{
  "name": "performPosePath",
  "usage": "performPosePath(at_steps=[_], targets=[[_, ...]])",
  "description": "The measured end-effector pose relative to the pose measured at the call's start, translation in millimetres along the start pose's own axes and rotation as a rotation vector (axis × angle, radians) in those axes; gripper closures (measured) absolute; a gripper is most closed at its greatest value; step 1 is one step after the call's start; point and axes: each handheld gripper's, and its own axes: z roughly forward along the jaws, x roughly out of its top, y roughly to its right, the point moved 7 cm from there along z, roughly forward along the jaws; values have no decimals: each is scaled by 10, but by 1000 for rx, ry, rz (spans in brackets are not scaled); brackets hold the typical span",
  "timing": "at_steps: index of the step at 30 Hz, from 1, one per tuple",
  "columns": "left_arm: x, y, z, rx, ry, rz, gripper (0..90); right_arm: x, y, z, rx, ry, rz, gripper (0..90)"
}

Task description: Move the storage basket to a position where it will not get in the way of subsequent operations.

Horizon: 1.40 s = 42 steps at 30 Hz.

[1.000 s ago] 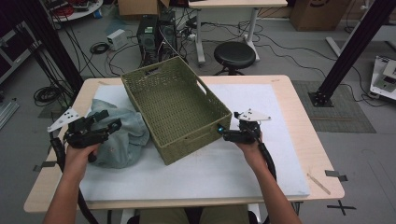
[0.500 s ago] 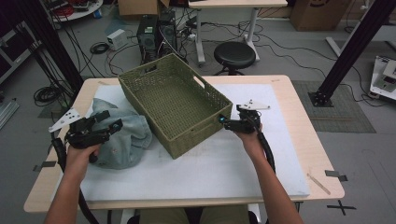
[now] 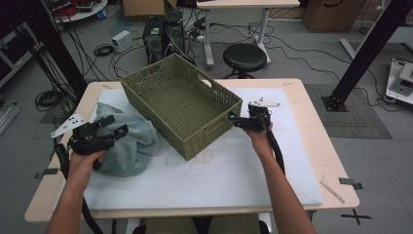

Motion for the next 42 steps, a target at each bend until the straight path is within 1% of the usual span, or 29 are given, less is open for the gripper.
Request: performPosePath(at_steps=[3,7,9,11,14,15,16,18,20,23,25,26,28,30,32,35,38,41,42], targets=[[-3,-2,1,0,-4,2,220,26,38,55,-23,1,14,156],[-4,-2,1,2,-6,1,220,82,95,126,-55,-12,13,156],[-3,-7,-3,2,-8,4,220,97,106,136,-62,-18,13,157],[0,-16,-6,4,-7,2,220,89,98,114,-54,-25,18,173],[1,-23,-15,6,-2,-3,220,92,58,14,-26,4,14,173],[1,-28,-23,7,-2,0,220,97,33,-33,-10,14,20,173],[3,-30,-32,8,1,-3,220,102,6,-78,6,27,14,173],[4,-39,-52,9,3,-2,220,99,-81,-185,34,45,-10,173],[-1,-49,-73,11,3,1,220,95,-161,-258,64,65,-22,173],[-16,-63,-95,15,4,-3,220,61,-302,-338,104,69,-53,173],[-22,-70,-105,18,7,-5,220,30,-397,-352,129,63,-74,173],[-25,-71,-111,19,10,-7,220,19,-424,-351,136,63,-81,173],[-32,-78,-117,20,7,-5,220,-14,-499,-335,164,60,-83,173],[-33,-79,-123,19,12,-9,220,-54,-568,-293,192,42,-92,173],[-42,-85,-130,22,7,-2,220,-87,-616,-229,206,26,-101,173],[-62,-99,-145,31,5,-1,220,-115,-648,-125,200,5,-109,173],[-83,-137,-182,45,0,0,220,-132,-669,-38,192,-9,-106,173],[-82,-173,-228,58,6,1,220,-126,-667,30,169,-7,-104,175],[-80,-180,-240,61,9,1,220,-119,-667,42,173,-3,-98,175]])
